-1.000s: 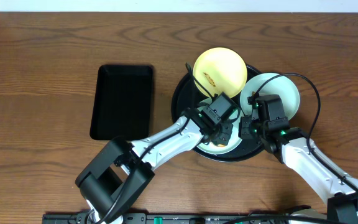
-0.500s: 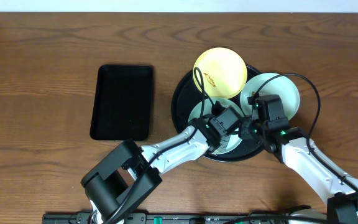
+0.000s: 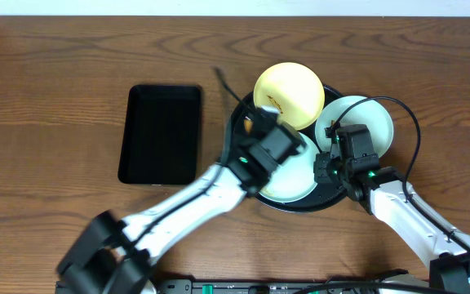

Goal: Clean dirty plates on tray and stack at the side
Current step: 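Scrub the pale green plate held by the right gripper with the sponge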

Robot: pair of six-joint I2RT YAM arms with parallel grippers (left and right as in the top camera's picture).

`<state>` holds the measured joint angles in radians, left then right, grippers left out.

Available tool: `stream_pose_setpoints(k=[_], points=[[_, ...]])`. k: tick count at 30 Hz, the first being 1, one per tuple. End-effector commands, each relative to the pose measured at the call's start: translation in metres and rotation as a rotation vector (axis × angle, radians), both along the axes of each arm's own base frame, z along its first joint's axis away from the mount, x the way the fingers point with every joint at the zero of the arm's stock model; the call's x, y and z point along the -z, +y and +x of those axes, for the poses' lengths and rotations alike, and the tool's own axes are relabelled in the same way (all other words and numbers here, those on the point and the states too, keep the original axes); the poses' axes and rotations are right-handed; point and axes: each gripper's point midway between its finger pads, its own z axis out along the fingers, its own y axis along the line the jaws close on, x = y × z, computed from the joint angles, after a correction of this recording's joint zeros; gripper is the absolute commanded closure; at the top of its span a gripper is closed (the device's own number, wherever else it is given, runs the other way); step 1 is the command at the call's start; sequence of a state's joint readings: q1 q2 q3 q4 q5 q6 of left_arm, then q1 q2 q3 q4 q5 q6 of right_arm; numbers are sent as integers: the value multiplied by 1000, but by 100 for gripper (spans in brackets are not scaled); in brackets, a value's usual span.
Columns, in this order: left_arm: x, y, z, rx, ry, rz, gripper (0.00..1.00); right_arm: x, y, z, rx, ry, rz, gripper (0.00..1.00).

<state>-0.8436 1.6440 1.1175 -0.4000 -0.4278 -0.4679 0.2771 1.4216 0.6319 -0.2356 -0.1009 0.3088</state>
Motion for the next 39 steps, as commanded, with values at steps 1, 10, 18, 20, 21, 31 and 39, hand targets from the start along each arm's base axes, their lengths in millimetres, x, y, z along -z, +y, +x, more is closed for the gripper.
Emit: stream_pose_setpoints(k=[1,10,18,20,21,31,39], points=[[-23,46,17,-81,8,-32,92,-4,1,1,-10,-12,2,92],[5,-2,-23,275,475,-490,93,-3,0,1,-10,-12,2,99],[60,-34,-29,401,527,-406,93,2,0,-1,-9,8,-4,85],[71,-36,-25,405,526,-400,93,7,0,-2,-9,22,-8,68],[73,-37,-24,414,520,-397,92,9,-1,-3,-9,26,-9,67],[90,-31,-20,433,481,-276,92,19,-1,-5,-10,57,-17,96],[108,-29,-26,439,521,-243,92,23,-1,-6,-10,70,-21,99]])
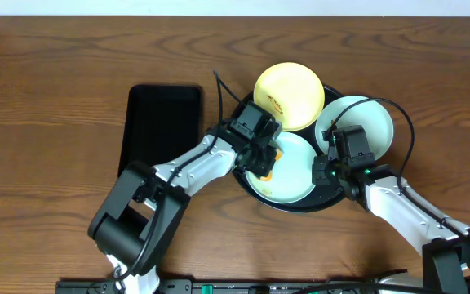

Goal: Clean dirty plates on tray and stack at the side
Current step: 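Scrub the pale green plate held by the right gripper with the sponge, then carry the sponge back to the black tray with the left gripper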

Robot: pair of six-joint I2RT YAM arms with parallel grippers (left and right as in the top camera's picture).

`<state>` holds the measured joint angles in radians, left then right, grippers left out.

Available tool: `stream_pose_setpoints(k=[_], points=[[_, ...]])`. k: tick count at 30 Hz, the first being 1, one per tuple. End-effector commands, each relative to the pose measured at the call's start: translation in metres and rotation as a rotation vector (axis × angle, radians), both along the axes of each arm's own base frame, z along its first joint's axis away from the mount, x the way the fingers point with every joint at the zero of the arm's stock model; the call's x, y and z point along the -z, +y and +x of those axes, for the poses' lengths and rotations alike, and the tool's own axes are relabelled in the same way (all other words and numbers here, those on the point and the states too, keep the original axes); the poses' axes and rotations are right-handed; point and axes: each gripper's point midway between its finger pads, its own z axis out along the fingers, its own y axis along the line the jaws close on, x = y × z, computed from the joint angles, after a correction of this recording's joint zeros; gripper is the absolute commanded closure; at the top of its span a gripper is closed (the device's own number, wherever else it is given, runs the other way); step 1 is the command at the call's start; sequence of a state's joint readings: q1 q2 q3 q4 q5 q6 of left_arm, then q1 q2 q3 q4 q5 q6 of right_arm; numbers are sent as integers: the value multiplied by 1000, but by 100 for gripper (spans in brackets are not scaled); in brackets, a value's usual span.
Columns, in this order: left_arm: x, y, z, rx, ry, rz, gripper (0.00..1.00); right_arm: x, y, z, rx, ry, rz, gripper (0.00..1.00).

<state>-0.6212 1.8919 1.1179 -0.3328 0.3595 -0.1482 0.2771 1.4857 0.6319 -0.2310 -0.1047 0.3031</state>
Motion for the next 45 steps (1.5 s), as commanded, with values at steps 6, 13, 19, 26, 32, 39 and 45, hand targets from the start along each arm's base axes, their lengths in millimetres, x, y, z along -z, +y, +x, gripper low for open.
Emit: stream_pose_setpoints(k=[6,13,19,26,32,39,45], points=[[9,-8,-15,55,63,-34,92,4,-1,-1,-3,12,-5,99],[7,-23,-32,107,100,-68,92,4,0,-1,-3,11,-5,99],[5,-32,-43,136,119,-84,93,4,0,-1,-3,11,-5,99],[-81,-66,-33,221,138,-471,93,4,0,-1,-3,12,-5,89],[-181,-47,-1,180,2,-698,93,5,-1,-3,-3,19,-7,68],[-127,66,55,-284,-102,-226,93,12,-1,-5,9,41,-6,66],[-90,174,63,-551,-167,259,93,12,0,2,13,21,2,99]])
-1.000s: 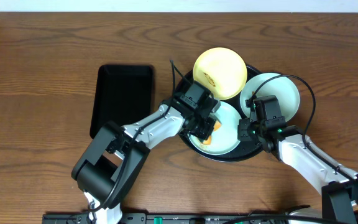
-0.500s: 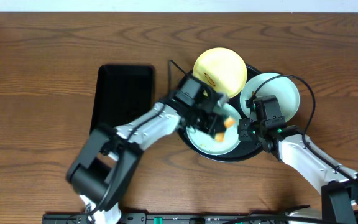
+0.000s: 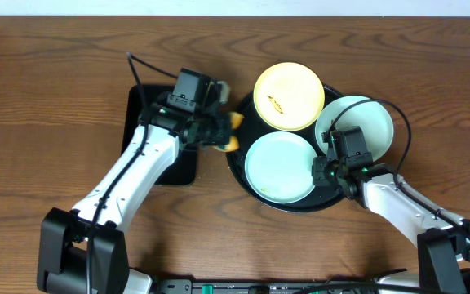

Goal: Clean dirty plates on tray and stack at the side
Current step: 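Carry the sponge back to the black tray with the left gripper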

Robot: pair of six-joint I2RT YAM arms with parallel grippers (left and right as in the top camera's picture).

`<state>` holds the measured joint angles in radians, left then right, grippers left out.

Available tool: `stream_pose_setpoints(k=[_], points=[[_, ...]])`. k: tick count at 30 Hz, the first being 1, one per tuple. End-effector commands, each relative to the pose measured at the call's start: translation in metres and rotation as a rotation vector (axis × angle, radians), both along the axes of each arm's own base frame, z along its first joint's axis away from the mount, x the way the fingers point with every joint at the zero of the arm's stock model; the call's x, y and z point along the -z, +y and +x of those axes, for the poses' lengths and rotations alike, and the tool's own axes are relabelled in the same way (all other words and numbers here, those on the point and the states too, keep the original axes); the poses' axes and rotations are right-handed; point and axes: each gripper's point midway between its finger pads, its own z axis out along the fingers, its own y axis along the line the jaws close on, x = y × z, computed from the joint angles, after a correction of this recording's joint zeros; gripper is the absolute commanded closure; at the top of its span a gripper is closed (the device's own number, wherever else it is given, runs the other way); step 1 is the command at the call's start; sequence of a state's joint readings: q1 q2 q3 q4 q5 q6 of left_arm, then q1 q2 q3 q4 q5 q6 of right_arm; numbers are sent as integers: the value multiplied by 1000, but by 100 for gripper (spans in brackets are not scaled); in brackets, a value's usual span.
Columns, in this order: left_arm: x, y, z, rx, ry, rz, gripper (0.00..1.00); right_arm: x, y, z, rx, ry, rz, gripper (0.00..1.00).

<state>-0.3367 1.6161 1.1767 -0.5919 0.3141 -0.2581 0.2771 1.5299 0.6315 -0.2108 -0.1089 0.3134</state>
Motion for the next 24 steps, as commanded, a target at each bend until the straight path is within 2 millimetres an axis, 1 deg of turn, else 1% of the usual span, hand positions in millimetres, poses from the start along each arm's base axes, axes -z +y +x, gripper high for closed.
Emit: stream_pose_setpoints(k=[1,4,6,7,8,9,11,12,13,14,15,18,20,23,24], points=[[7,71,17,-181,-68,325,92,1,0,3,6,-10,2,99],[10,102,18,-252,-71,424,92,-2,1,6,6,-19,4,99],[14,111,18,-272,-58,432,92,-3,1,6,6,-22,5,99],[17,118,17,-286,-44,436,92,-3,1,6,6,-20,5,96],[19,120,16,-291,-39,438,92,-3,1,5,6,-18,4,88],[26,128,15,-308,-15,443,92,-2,0,4,6,-11,2,72],[34,135,14,-322,8,444,92,-1,0,3,6,-8,1,69],[39,137,13,-326,19,445,92,-1,0,3,6,-8,1,70],[42,138,13,-327,24,447,92,0,0,3,6,-8,1,76],[47,140,12,-328,36,451,92,-1,0,3,6,-8,1,91],[50,140,12,-326,44,454,92,-1,0,3,6,-12,2,99],[64,140,10,-308,78,470,92,-6,2,9,6,-33,8,99],[73,140,10,-295,95,479,92,-16,3,14,-8,-57,7,99],[84,140,11,-288,114,487,92,-41,1,25,-20,-128,-15,99],[86,140,10,-286,119,488,92,-53,-2,30,-13,-159,-33,99]])
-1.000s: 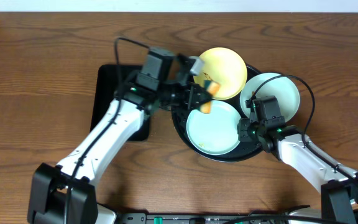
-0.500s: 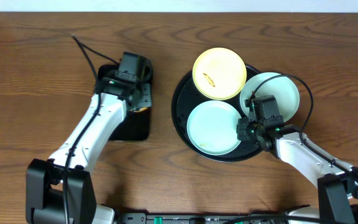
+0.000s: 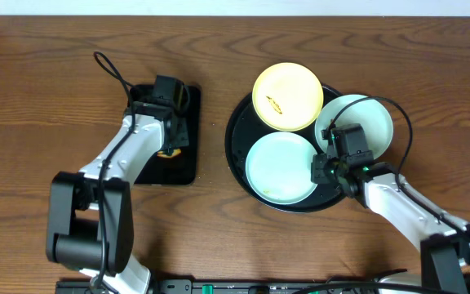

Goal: Clean dirty plates on tray and stack at the side
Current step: 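Carry the sponge back to the black tray with the left gripper, then lift the pale green plate with the right gripper and move it right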

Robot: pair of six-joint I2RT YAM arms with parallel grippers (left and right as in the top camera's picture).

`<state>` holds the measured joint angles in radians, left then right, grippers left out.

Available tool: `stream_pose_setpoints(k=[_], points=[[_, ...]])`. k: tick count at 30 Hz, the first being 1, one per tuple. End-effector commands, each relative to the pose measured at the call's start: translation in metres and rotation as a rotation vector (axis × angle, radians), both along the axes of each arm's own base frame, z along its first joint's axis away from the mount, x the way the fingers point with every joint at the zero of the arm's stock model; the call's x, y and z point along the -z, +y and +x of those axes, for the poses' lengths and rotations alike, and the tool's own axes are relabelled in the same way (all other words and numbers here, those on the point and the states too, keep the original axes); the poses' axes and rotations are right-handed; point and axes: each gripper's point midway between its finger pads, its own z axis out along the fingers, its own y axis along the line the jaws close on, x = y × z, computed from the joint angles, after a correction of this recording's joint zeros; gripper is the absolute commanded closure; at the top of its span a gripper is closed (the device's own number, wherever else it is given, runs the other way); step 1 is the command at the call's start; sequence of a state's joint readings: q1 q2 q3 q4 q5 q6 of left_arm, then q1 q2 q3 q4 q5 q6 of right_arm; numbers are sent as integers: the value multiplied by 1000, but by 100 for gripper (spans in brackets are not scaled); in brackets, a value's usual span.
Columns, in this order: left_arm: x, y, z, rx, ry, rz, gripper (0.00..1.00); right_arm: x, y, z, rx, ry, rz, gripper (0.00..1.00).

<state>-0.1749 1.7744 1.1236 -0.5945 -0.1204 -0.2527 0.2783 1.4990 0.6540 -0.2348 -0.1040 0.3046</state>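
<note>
A round black tray (image 3: 239,155) carries three plates. The yellow plate (image 3: 292,86) has small brown scraps on it. Below it lies a bare mint plate (image 3: 276,167), and a pale green plate (image 3: 370,118) sits at the right. My left gripper (image 3: 170,149) hangs low over the black rectangular tray (image 3: 149,102), and a small orange piece (image 3: 168,152) shows at its fingertips. My right gripper (image 3: 321,170) rests at the mint plate's right rim; its fingers are hidden under the wrist.
Brown wooden table (image 3: 55,65) all around. The rectangular tray lies left of the round tray with a narrow strip of wood between them. Cables loop above the left wrist and over the pale green plate.
My left gripper has moved left with the orange piece, from the gap between the two trays to low over the rectangular tray. The right arm and the plates have not moved.
My left gripper first reached over the mint plate in the round tray. Then it was on that plate with an orange piece at its fingers. Later it held the piece at the rectangular tray's right edge, and now over that tray. The right gripper stayed at the mint plate's rim.
</note>
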Motion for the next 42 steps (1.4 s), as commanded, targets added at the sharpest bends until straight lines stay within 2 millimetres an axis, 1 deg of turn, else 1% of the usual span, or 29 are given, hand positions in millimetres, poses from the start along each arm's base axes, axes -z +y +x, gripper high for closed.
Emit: stream_pose_setpoints(k=[1,3,4,5,6,7,9,10,11,12,13,14,15,17,19,20,21,22,24,26,31,37,38,39,42], points=[[10,5,-4,11,29,31,92,-52,-6,29,-2,-165,-52,99],[10,4,-4,13,31,28,92,-76,-13,37,2,-238,-96,99],[10,5,-4,13,31,29,92,-91,-19,43,10,-286,-128,99],[10,5,-4,13,31,29,92,-98,-21,45,13,-307,-141,99],[10,5,-4,13,31,29,92,-110,-24,48,12,-344,-161,99],[10,5,-4,13,31,29,88,-122,-28,50,14,-380,-186,99],[10,5,-4,12,31,29,83,-137,-36,51,17,-432,-240,99],[10,5,-4,12,31,29,83,-142,-38,51,13,-449,-265,99],[10,5,-4,12,31,29,83,-151,-43,50,6,-480,-327,99],[10,5,-4,12,31,29,83,-154,-44,49,5,-492,-352,99],[10,5,-4,12,31,29,83,-163,-45,47,1,-519,-409,99],[10,5,-4,12,31,29,83,-166,-43,46,-9,-533,-440,99],[10,5,-4,12,31,29,83,-172,-39,43,-33,-555,-498,99],[10,5,-4,12,30,29,83,-185,-24,32,-74,-610,-690,99],[10,5,-4,12,30,29,74,-197,-14,25,-81,-655,-804,99],[10,5,-4,12,31,29,65,-201,-9,22,-85,-675,-846,99],[10,5,-4,12,31,29,50,-209,-3,18,-77,-705,-909,99],[10,5,-4,12,31,29,40,-217,3,14,-49,-736,-958,99],[10,5,-4,12,31,29,25,-222,9,11,-21,-763,-1004,99],[10,5,-4,12,31,29,20,-226,13,10,8,-778,-1057,99],[10,5,-4,12,31,29,18,-224,21,10,49,-780,-1167,99],[10,5,-4,12,31,29,16,-220,37,20,7,-816,-1081,99],[10,5,-4,12,31,29,13,-219,39,20,-1,-817,-1075,99],[10,5,-4,12,31,29,11,-219,39,21,-6,-817,-1071,99],[10,5,-4,12,31,29,11,-217,40,24,-21,-817,-1054,99]])
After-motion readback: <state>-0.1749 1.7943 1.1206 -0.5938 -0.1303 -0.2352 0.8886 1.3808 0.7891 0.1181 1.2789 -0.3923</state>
